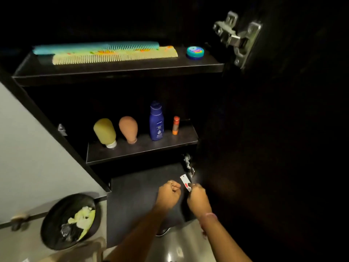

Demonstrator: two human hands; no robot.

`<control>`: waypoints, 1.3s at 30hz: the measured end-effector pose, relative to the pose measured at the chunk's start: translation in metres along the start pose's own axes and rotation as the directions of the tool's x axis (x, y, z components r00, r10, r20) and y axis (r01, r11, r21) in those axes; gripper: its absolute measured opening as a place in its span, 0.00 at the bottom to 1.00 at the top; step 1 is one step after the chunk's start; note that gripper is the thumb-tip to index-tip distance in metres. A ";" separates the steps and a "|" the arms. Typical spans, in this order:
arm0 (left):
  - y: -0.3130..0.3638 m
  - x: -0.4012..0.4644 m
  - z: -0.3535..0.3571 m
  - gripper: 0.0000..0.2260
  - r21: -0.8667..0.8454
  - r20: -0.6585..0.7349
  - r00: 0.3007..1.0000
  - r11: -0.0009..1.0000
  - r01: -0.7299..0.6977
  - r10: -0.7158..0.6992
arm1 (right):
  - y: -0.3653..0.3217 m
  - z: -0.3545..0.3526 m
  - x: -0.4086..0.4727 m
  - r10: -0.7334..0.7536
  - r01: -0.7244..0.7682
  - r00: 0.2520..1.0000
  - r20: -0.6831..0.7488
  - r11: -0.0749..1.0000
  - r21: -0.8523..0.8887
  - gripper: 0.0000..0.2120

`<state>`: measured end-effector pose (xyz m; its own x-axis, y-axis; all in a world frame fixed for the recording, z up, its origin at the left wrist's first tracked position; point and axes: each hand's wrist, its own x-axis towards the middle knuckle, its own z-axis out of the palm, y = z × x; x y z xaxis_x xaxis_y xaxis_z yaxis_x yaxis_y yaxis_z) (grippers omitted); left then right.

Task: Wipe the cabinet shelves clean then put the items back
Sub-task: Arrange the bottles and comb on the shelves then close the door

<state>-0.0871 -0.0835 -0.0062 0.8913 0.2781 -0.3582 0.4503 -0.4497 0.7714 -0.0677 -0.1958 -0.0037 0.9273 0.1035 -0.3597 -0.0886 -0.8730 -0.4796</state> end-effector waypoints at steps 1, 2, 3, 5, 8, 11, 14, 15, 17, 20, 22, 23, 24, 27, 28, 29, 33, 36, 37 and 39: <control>-0.008 0.007 0.009 0.10 -0.003 0.011 0.998 0.999 0.054 -0.054 | 0.006 0.012 0.004 -0.003 0.007 0.999 0.050 0.998 -0.063 0.15; -0.017 0.014 0.017 0.10 0.005 0.032 0.996 0.996 0.089 -0.089 | 0.012 0.024 0.011 -0.012 0.022 0.997 0.074 0.992 -0.125 0.16; -0.025 0.021 0.025 0.10 0.021 0.060 0.993 0.995 0.101 -0.102 | 0.020 0.035 0.019 -0.053 0.067 0.995 0.080 0.982 -0.178 0.16; -0.036 0.031 0.032 0.11 0.052 0.089 0.990 0.993 0.102 -0.106 | 0.030 0.051 0.038 -0.072 0.094 0.993 0.095 0.964 -0.249 0.18; -0.049 0.045 0.035 0.13 0.063 0.056 0.993 0.993 0.098 -0.102 | 0.031 0.068 0.058 -0.115 0.107 0.993 -0.013 0.958 -0.268 0.21; -0.059 0.048 0.029 0.13 0.065 0.018 0.997 0.995 0.070 -0.071 | 0.030 0.079 0.062 -0.089 0.105 0.994 0.057 0.902 -0.420 0.21; -0.066 0.042 0.017 0.12 0.082 -0.019 1.000 0.996 0.021 -0.019 | 0.023 0.076 0.049 -0.135 0.147 0.989 0.062 0.855 -0.498 0.11; -0.068 0.038 0.011 0.12 0.100 -0.014 1.000 0.995 0.004 -0.003 | 0.023 0.075 0.046 -0.140 0.161 0.987 0.080 0.878 -0.450 0.13; -0.068 0.028 0.002 0.13 0.151 -0.003 0.999 0.987 -0.053 0.054 | 0.024 0.074 0.035 -0.164 0.189 0.982 0.098 0.906 -0.379 0.14; -0.059 0.008 -0.017 0.18 0.271 0.041 0.976 0.937 -0.219 0.216 | 0.009 0.061 0.016 -0.174 0.191 0.981 0.092 0.949 -0.251 0.12; -0.051 -0.007 -0.032 0.20 0.376 0.051 0.951 0.876 -0.302 0.306 | -0.004 0.047 0.000 -0.243 0.244 0.970 0.027 0.953 -0.181 0.12; -0.048 -0.014 -0.040 0.20 0.414 0.043 0.937 0.847 -0.334 0.348 | -0.010 0.039 -0.009 -0.287 0.281 0.958 -0.019 0.948 -0.151 0.13; -0.043 -0.019 -0.049 0.18 0.444 0.032 0.918 0.818 -0.367 0.395 | -0.017 0.031 -0.016 -0.325 0.316 0.944 -0.060 0.940 -0.131 0.14; -0.023 -0.044 -0.079 0.17 0.470 -0.018 0.842 0.748 -0.468 0.538 | -0.041 0.003 -0.043 -0.469 0.446 0.864 -0.183 0.882 -0.152 0.16; -0.015 -0.052 -0.090 0.19 0.465 -0.048 0.808 0.729 -0.502 0.587 | -0.049 -0.007 -0.052 -0.514 0.486 0.830 -0.218 0.857 -0.170 0.16; -0.008 -0.059 -0.100 0.19 0.468 -0.082 0.772 0.708 -0.529 0.630 | -0.058 -0.017 -0.060 -0.556 0.524 0.792 -0.252 0.831 -0.189 0.16; 0.024 -0.097 -0.150 0.14 0.548 -0.148 0.593 0.565 -0.617 0.792 | -0.091 -0.058 -0.098 -0.681 0.621 0.594 -0.428 0.726 -0.295 0.15; 0.053 -0.123 -0.186 0.13 0.616 -0.174 0.449 0.452 -0.645 0.877 | -0.114 -0.093 -0.122 -0.750 0.623 0.430 -0.504 0.650 -0.436 0.12; 0.065 -0.132 -0.199 0.13 0.638 -0.183 0.402 0.420 -0.645 0.897 | -0.122 -0.107 -0.128 -0.761 0.617 0.374 -0.531 0.631 -0.470 0.11; 0.092 -0.146 -0.222 0.13 0.692 -0.188 0.294 0.339 -0.638 0.937 | -0.136 -0.135 -0.140 -0.766 0.603 0.278 -0.580 0.609 -0.515 0.10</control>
<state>-0.1879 0.0230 0.2339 0.6741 -0.1797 0.7165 -0.3787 -0.9168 0.1263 -0.1365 -0.1562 0.2197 0.5365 0.4206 0.7316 0.6922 -0.7152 -0.0965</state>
